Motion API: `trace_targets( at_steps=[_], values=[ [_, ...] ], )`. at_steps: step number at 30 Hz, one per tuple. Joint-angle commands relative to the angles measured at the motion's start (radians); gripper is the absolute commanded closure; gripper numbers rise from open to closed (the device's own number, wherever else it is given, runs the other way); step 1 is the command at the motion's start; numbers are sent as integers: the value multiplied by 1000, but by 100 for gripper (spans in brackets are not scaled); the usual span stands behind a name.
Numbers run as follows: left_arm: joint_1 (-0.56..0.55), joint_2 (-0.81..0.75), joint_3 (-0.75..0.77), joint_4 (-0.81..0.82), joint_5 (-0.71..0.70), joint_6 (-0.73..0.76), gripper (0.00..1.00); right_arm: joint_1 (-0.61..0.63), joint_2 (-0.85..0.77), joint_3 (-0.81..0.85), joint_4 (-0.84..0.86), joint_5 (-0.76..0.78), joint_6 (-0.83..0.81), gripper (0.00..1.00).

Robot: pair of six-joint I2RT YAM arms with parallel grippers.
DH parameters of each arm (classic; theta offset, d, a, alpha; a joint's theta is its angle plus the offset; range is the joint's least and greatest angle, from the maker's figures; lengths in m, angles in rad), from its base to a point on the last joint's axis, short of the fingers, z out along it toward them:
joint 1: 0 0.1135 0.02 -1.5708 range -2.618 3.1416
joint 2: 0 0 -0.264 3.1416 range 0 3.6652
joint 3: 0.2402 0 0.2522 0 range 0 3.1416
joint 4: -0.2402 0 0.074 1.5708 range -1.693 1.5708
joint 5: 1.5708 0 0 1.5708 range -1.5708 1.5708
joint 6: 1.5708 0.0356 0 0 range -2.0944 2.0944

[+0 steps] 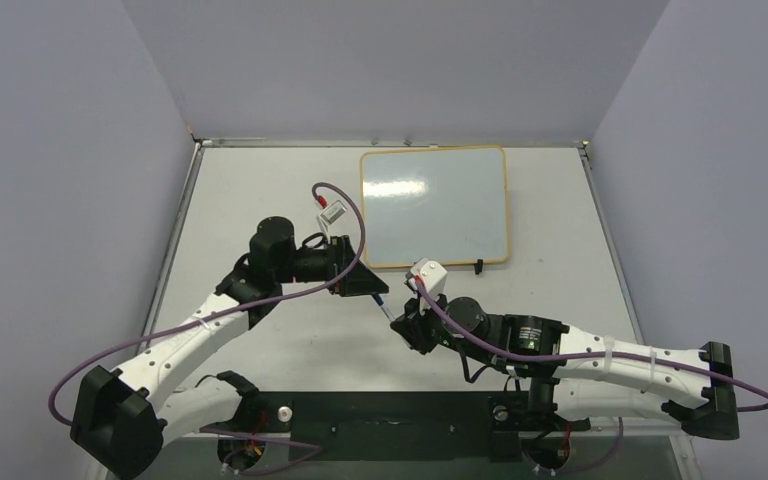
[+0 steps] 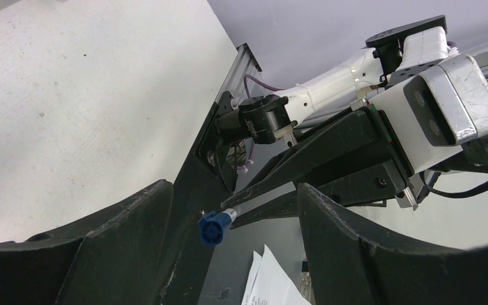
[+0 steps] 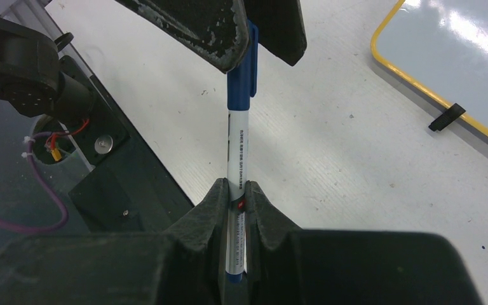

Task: Write a sentence on the whiteboard
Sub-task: Pass from the right arm to the left

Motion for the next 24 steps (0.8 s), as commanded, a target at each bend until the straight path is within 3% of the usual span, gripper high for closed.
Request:
trace_targets(
  at_steps=[1,5,11,18,24],
  values=[
    [2,-28,20,39,-8,-7,30,8,-6,47,44,-4,-13,100],
    [30,-37,23,16,-34,-17,25,8,-12,44,44,4,-15,100],
    [94,-56,-2,47,-18,-61,25,7,-18,42,43,6,-15,100],
    [95,-50,-19,43,-6,-56,28,8,-12,63,47,26,-23,100],
    [83,-40,-24,30,21,-30,37,8,16,95,39,38,-33,100]
  ],
)
